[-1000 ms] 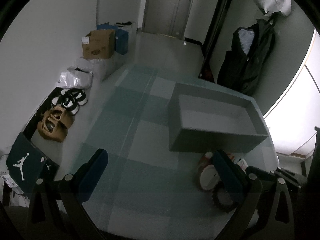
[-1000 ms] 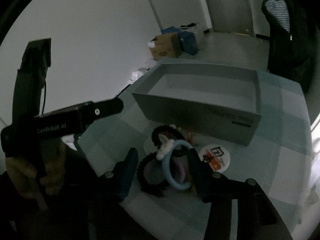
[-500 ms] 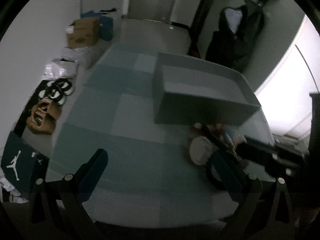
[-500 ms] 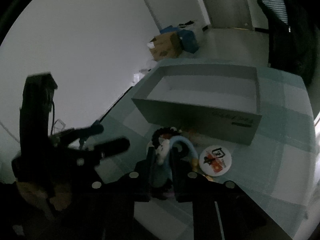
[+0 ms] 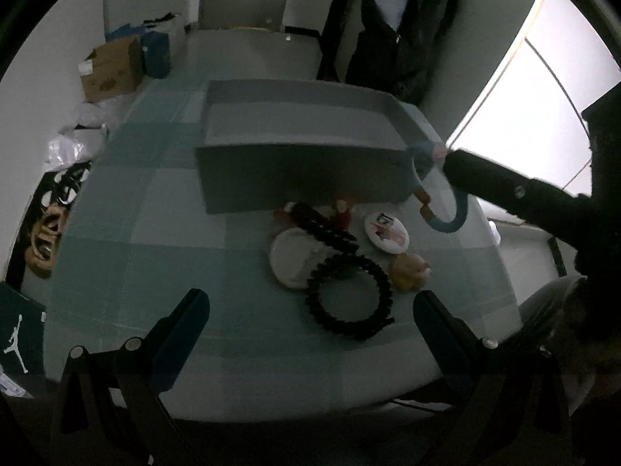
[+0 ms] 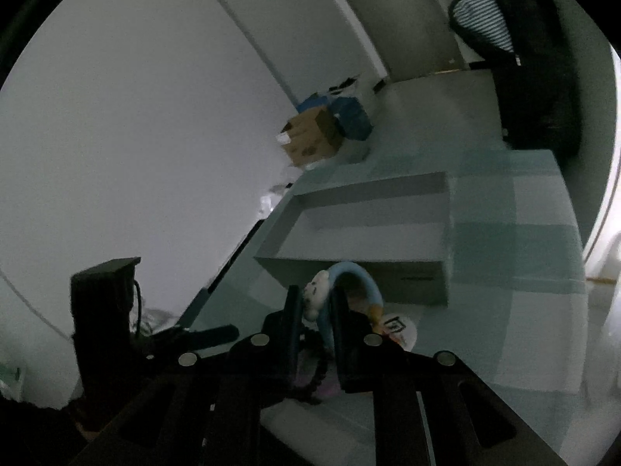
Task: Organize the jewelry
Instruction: 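Grasp the blue bangle with the right gripper and lift it, then grasp the black beaded bracelet with the left gripper while the right gripper holds the blue bangle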
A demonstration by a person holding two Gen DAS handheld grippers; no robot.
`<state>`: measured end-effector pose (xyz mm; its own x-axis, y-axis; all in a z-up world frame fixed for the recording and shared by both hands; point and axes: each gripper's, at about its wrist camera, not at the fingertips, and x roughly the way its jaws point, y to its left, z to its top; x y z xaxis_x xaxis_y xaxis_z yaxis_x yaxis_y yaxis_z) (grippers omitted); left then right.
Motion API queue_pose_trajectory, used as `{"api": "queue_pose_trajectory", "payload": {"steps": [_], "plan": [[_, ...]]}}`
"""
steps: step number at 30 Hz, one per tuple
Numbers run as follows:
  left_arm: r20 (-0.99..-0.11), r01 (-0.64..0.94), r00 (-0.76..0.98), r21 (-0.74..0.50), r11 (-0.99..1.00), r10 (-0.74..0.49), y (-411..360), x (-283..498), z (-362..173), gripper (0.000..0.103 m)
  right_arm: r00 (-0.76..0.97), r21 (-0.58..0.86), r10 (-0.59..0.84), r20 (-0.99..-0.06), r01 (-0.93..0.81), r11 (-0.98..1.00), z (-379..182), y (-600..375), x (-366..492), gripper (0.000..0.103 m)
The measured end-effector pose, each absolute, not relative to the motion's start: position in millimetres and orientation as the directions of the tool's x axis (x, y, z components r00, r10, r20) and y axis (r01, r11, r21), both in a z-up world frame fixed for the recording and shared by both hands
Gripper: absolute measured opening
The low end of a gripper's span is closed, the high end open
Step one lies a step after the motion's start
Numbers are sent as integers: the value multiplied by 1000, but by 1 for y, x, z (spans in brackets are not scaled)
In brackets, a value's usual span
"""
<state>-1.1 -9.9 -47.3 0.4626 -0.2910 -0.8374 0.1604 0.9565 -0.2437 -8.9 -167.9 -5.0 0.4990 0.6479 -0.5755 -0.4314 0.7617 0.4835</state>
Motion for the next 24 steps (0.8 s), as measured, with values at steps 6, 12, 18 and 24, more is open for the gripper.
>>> {"api": "queue_pose_trajectory", "payload": {"steps": [6, 12, 18, 24], "plan": [[-870, 167, 405, -232, 958, -281, -19, 4, -60, 88, 521, 487, 641, -564, -417, 767, -1, -179, -16, 14], [-872, 179, 403, -222, 958, -278, -16, 4, -61, 67, 535, 513, 646, -545, -396, 761, 1, -186, -19, 14], [-864, 184, 395, -259, 948, -313, -20, 6, -62, 49, 539, 509, 646, -541, -401, 761, 2, -185, -19, 14], [-859, 210, 392, -265, 941, -330, -25, 7, -57, 38, 546, 518, 643, -537, -389, 762, 3, -189, -18, 14]]}}
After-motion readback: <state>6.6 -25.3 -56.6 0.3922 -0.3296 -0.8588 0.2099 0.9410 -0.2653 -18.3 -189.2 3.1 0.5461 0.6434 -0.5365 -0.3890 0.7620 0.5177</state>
